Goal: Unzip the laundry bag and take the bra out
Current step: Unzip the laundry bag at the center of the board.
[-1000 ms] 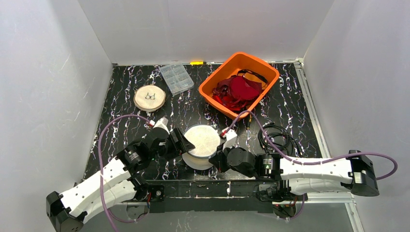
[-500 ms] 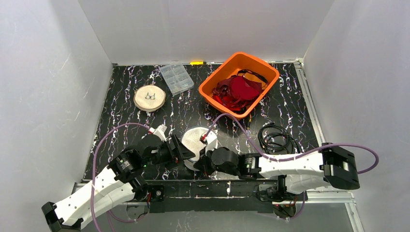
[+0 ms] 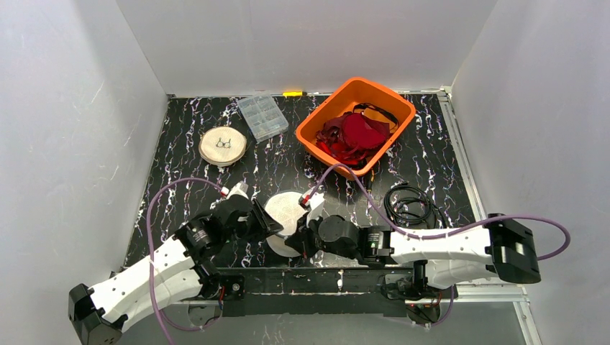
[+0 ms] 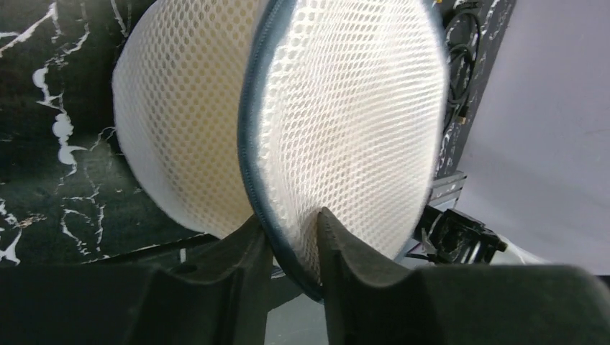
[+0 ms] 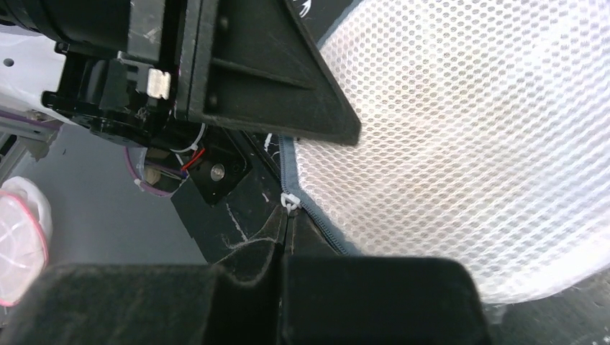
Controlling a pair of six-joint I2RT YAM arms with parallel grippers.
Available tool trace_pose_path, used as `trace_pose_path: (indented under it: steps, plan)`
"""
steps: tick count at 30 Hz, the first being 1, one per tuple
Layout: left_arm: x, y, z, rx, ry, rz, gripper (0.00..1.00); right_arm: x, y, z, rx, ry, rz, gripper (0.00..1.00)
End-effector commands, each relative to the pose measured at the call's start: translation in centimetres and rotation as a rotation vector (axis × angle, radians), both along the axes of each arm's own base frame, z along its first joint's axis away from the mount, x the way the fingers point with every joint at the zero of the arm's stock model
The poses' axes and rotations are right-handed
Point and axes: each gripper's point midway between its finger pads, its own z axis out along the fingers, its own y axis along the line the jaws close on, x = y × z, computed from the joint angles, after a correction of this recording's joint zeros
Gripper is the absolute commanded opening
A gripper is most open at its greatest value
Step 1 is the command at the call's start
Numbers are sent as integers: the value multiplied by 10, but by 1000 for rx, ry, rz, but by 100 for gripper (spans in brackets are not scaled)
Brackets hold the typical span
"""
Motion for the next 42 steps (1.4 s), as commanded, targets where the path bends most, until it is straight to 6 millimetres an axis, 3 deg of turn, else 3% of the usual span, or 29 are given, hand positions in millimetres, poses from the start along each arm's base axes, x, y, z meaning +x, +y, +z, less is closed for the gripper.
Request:
trace_pose_path:
  steps: [1, 6, 19, 22, 24, 27, 29, 35, 42]
  plan:
    - [18, 6, 15, 47, -77, 51, 18, 7, -9, 28, 42, -21, -55, 1]
    - [21, 10, 18, 68, -89, 66, 0, 14, -25, 31, 11, -26, -111, 1]
    - [22, 16, 12, 103, -98, 69, 0, 32, -74, 13, -101, -69, -244, 1]
    - [22, 13, 13, 96, -99, 54, 0, 32, -77, 13, -101, -69, -243, 1]
    - [22, 8, 18, 77, -107, 31, 16, 30, -76, 13, -95, -64, -236, 1]
    - [15, -4, 28, 23, -109, -31, 54, 28, -73, 13, -85, -53, -221, 1]
    - [8, -13, 32, -20, -91, -86, 69, 24, -68, 12, -73, -42, -203, 1]
    - [-26, -35, 29, -117, 23, -249, 77, 15, -47, 13, -36, -18, -137, 1]
    - [-29, -36, 30, -150, 24, -254, 77, 6, -13, 25, 0, -13, -53, 1]
